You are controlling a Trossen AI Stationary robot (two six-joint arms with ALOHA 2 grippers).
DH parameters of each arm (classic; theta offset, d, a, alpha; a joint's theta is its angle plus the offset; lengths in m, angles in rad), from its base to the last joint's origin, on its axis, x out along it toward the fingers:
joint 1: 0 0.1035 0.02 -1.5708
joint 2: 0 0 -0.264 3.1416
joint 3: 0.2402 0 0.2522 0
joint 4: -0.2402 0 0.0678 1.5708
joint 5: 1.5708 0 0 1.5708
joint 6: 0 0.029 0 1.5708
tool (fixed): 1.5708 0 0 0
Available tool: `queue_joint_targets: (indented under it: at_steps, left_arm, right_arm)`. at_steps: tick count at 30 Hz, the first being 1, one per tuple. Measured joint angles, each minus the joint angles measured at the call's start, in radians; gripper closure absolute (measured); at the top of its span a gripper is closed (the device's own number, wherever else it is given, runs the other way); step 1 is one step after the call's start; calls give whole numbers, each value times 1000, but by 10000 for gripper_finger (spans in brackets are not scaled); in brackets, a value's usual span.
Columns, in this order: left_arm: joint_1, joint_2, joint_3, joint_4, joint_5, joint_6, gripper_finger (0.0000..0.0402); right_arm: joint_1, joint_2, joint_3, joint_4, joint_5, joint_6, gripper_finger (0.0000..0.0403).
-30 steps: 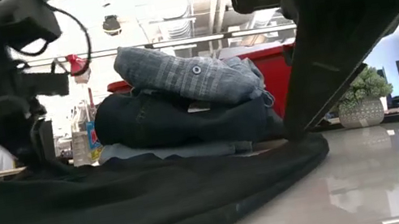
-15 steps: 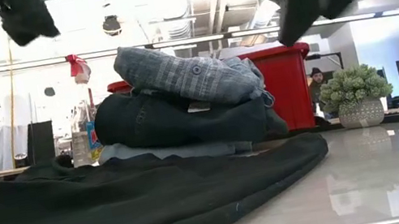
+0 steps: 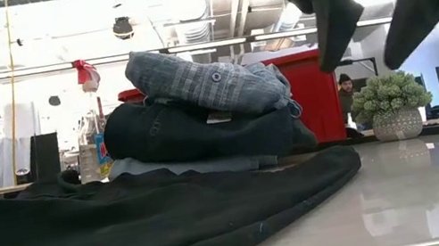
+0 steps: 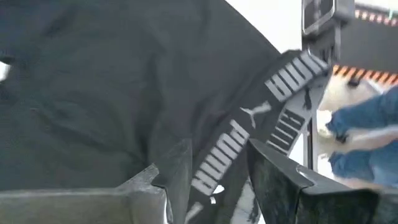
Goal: Fold Laundry from Bin
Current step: Fold the black underwear from the red laundry
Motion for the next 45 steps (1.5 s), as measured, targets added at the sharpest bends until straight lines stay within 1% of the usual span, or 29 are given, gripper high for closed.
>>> queue_joint_targets:
  at_steps: [3,7,9,12,15,19,23,28,34,40,45]
  left_arm:
    - [-1,77,67,-48,30,35,266]
    - [0,138,165,-242,103,109,272]
    - [-8,149,200,-334,105,142,273]
    - [-19,151,216,-429,108,194,274]
    - [-32,153,216,-498,121,225,274]
    - [-56,153,197,-495,132,294,274]
    - [-72,153,167,-464,129,363,274]
    - [-72,153,142,-411,178,373,274]
    - [-72,153,133,-391,222,435,274]
    - [-72,160,133,-391,231,454,274]
    - [-78,206,133,-382,241,439,274]
  right_arm:
    - [-8,0,0,-1,7,10,164]
    - [-17,0,0,-24,7,39,164]
    - [-22,0,0,-25,7,41,164]
    - [-33,0,0,-23,8,64,164]
    - [-45,0,0,-23,8,123,164]
    - [-57,1,0,-23,8,191,164]
    - [-59,1,0,-22,10,193,164]
    - [-63,1,0,-22,10,194,164]
    - [-69,1,0,-21,19,194,164]
    - [-78,1,0,-12,59,205,164]
    - [-92,1,0,2,67,236,164]
